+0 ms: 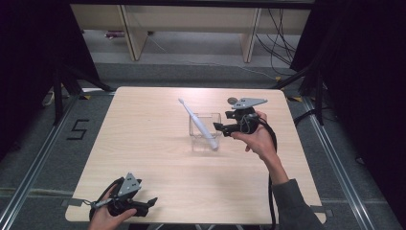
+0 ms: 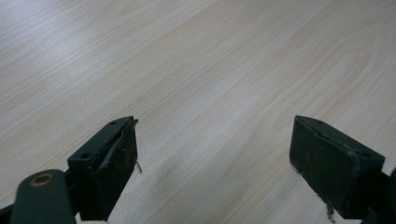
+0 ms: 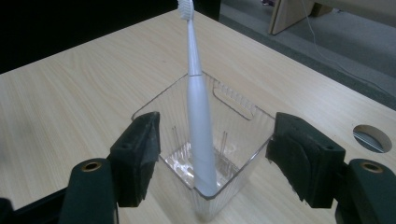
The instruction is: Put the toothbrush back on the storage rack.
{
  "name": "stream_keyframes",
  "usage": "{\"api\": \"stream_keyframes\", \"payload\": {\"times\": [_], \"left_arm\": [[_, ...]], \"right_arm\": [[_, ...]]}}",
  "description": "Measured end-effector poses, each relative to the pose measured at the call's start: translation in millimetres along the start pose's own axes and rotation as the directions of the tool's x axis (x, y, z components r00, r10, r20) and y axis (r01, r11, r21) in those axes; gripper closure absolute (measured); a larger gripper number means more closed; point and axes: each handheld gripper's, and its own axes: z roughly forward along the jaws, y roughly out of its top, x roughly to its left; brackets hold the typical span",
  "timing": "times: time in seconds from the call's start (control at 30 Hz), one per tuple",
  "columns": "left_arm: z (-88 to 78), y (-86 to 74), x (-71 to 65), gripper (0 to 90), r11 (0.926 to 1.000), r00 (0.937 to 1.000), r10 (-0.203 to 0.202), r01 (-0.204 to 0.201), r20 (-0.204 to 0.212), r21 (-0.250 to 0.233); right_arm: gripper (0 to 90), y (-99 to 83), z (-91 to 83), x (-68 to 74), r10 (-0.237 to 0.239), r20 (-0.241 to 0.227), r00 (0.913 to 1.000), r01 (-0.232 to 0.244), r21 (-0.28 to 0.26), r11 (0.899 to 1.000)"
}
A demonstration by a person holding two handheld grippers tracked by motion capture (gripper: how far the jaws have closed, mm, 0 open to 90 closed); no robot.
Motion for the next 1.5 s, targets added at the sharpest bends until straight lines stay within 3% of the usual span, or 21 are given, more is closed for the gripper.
{"api": "stream_keyframes", "payload": {"times": [0.13,0.17,0.27,0.3,0.33,0.37,0.4,0.47,0.93,1.07,1.13,1.4,1.5], "left_arm": [[0.9,0.1,-1.3,14.9,0.9998,0.9999,-0.013,0.013,0.006,-0.011],[1.8,0.1,-2.3,14.9,0.9993,0.9996,-0.028,0.028,0.007,-0.024],[1.1,0.3,-1.2,14.9,0.9998,0.9999,-0.014,0.014,0.004,-0.013],[1.0,0.6,-0.5,14.9,0.9999,1.0000,-0.007,0.007,-0.003,-0.009],[1.1,0.6,-0.6,14.9,0.9999,1.0000,-0.008,0.008,-0.004,-0.011],[0.9,0.7,-0.5,14.9,0.9999,1.0000,-0.007,0.007,-0.003,-0.010],[1.7,0.7,-2.4,14.9,0.9992,0.9995,-0.031,0.031,0.004,-0.026],[0.9,0.7,-0.8,14.9,0.9998,0.9999,-0.014,0.014,-0.004,-0.015],[1.6,0.9,-1.6,14.9,0.9995,0.9998,-0.021,0.021,0.002,-0.024],[2.0,0.6,-2.1,14.9,0.9994,0.9998,-0.021,0.021,0.006,-0.027],[1.2,0.7,-0.5,14.9,0.9999,1.0000,-0.007,0.007,-0.003,-0.011],[1.8,0.4,-2.2,14.9,0.9994,0.9997,-0.024,0.024,0.005,-0.026],[1.7,0.4,-2.3,14.9,0.9994,0.9997,-0.023,0.023,0.005,-0.026]], "right_arm": [[33.4,-2.0,-5.9,0.2,-0.016,0.011,0.9998,0.016,-0.002,1.000],[33.3,-2.8,-8.0,1.2,0.001,0.014,0.9999,-0.001,0.009,1.000],[33.2,-5.9,-10.2,2.5,0.012,0.014,0.9998,-0.013,0.019,1.000],[33.2,-6.9,-10.6,1.5,-0.004,0.017,0.9998,0.004,0.016,1.000],[33.2,-8.0,-10.8,2.5,0.014,0.007,0.9999,-0.014,0.018,1.000],[33.2,-8.8,-12.0,2.0,0.002,0.007,1.0000,-0.002,0.020,1.000],[33.2,-9.9,-11.2,2.5,-0.001,0.010,0.9999,0.001,0.005,1.000],[33.2,-11.1,-12.7,4.4,0.012,0.001,0.9999,-0.012,0.019,1.000],[30.2,-20.9,-19.4,12.2,-0.012,0.021,0.9997,0.012,0.020,1.000],[29.8,-23.6,-18.3,11.7,-0.020,0.004,0.9998,0.020,0.023,1.000],[29.6,-24.7,-19.8,13.2,-0.004,0.015,0.9999,0.003,0.037,0.999],[28.6,-30.9,-18.6,13.1,-0.005,0.030,0.9995,0.004,0.025,1.000],[27.9,-32.7,-20.7,14.6,0.014,0.030,0.9994,-0.016,0.052,0.999]]}}
